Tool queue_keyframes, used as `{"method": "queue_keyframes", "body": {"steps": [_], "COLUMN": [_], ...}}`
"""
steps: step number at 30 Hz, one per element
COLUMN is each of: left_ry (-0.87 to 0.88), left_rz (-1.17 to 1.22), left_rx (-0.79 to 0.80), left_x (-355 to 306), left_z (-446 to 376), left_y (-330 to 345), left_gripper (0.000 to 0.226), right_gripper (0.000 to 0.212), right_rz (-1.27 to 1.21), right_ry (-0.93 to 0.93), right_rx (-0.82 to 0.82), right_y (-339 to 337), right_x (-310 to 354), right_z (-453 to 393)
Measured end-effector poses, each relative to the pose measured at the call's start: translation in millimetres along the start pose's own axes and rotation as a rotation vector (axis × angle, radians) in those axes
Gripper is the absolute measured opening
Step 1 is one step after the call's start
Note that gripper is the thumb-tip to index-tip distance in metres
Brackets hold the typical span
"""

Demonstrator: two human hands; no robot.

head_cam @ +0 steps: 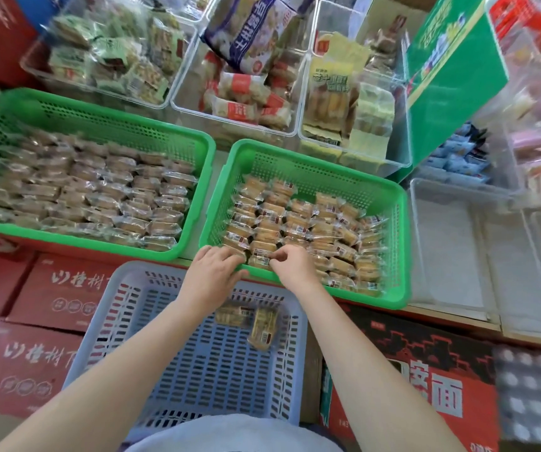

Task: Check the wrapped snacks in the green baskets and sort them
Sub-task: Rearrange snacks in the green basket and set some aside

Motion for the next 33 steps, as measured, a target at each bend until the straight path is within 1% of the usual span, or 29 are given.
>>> {"method": "queue_keyframes", "body": {"steps": [2, 5, 7, 11, 13, 15, 18, 20, 22, 24, 26, 27, 28, 29, 30, 31, 33], "left_ry": [0.001, -0.010, -0.035, -0.052, -0.058, -0.066, -0.109, -0.189, -0.278, -0.274, -0.207, -0.180, -0.168, -0.173, -0.191, -0.212, -0.230], "left_rz": [-0.018, -0.001, 0.032, 0.067, 0.082, 0.087, 0.134, 0.306, 0.509, 0.636, 0.727, 0.786, 0.861, 0.940, 1.022, 1.092, 1.166], "left_rx": [-0.010, -0.062, -0.064, -0.043, -0.051, -0.066, -0.059, -0.037, -0.071, -0.104, -0.082, -0.055, -0.028, -0.003, 0.020, 0.036, 0.061], "left_x": [-5, -12, -12, -11, -11, -10, -12, -20, -26, -32, -41, -46, -52, -57, -61, -63, -67], "left_z": [4, 11, 11, 10, 11, 12, 14, 17, 22, 29, 36, 39, 42, 45, 49, 52, 60], "left_y": [1, 7, 8, 7, 8, 10, 8, -1, -14, -32, -56, -68, -78, -86, -91, -94, -97], "left_gripper": [0.027, 0.026, 0.026, 0.026, 0.025, 0.027, 0.030, 0.034, 0.045, 0.061, 0.073, 0.072, 0.067, 0.057, 0.045, 0.036, 0.028], "right_gripper": [0.014, 0.025, 0.026, 0.016, 0.015, 0.014, 0.010, 0.007, 0.006, 0.007, 0.009, 0.010, 0.012, 0.012, 0.012, 0.010, 0.008], "right_rz": [0.076, 0.237, 0.308, 0.339, 0.322, 0.254, 0.050, -0.040, -0.108, -0.225, -0.379, -0.471, -0.571, -0.642, -0.661, -0.642, -0.591], "right_ry": [0.040, 0.072, 0.095, 0.124, 0.106, 0.087, 0.063, 0.004, -0.086, -0.153, -0.187, -0.192, -0.190, -0.190, -0.193, -0.200, -0.235], "right_rx": [-0.006, 0.036, 0.054, 0.074, 0.079, 0.086, 0.144, 0.141, 0.068, 0.012, 0.021, 0.062, 0.120, 0.167, 0.174, 0.139, 0.039], "right_y": [3, 6, 8, 8, 5, -1, -16, -26, -37, -48, -58, -61, -63, -64, -64, -65, -67], "right_x": [-2, -1, 0, 3, 4, 6, 13, 20, 27, 32, 36, 37, 39, 40, 41, 41, 40], "right_z": [-3, -6, -10, -14, -10, -3, 13, 27, 44, 68, 94, 107, 119, 130, 140, 148, 162]}}
Point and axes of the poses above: each hand's wrist, its own z-axis away from the middle knuckle, its own y-axis out of the palm, x = y × z, the point moved 2 cm from there along -z, towards the middle knuckle, and after that the axes turned 3 degrees about x, right-handed, at the moved point
